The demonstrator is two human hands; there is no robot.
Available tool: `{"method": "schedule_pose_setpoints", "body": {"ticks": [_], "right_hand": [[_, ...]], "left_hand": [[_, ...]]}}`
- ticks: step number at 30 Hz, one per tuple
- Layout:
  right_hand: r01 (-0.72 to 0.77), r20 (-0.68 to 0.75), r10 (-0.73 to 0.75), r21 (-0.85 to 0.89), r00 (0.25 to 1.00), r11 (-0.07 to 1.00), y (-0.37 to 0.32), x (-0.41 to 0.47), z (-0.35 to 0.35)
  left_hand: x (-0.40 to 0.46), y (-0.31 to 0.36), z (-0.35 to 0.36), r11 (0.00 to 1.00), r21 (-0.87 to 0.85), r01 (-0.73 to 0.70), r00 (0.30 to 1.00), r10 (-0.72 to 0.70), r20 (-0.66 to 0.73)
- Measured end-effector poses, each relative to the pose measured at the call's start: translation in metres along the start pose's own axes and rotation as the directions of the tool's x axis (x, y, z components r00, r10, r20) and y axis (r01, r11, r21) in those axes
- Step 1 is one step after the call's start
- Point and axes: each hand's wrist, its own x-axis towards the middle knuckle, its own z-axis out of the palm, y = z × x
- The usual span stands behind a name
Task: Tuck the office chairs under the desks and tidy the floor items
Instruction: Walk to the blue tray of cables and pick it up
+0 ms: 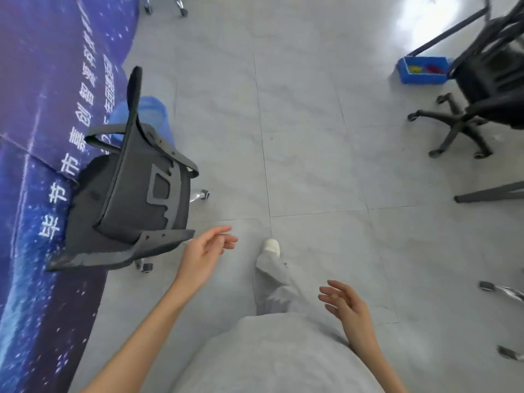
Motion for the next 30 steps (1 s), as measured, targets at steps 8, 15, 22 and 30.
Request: {"method": "schedule_pose_setpoints", "body": {"ticks": [8, 15, 22, 30], "right_hand": [[0.160, 0.114, -0.161, 0.022, 0.980, 0.987, -0.192, 0.195, 0.058], [0.328, 0.169, -0.327, 0.019, 0.930, 0.944, -0.358, 0.336, 0.116], [0.188, 0.064, -0.192, 0.056, 0.979, 0.981, -0.417, 0.458, 0.140], [0.100, -0.134, -0.084, 0.120, 0.987, 0.988, -0.489, 0.554, 0.125]], "left_hand": [[0.140, 0.057, 0.013, 0.997, -0.059, 0.049, 0.997, -0.052, -0.058], [0.281, 0.083, -0.010, 0.989, -0.116, 0.094, 0.981, -0.112, -0.160], [0.511, 0.174, -0.034, 0.998, -0.056, 0.025, 0.999, -0.027, -0.036], [0.748, 0.318, 0.001, 0.993, 0.042, -0.111, 0.978, 0.101, 0.182]]}}
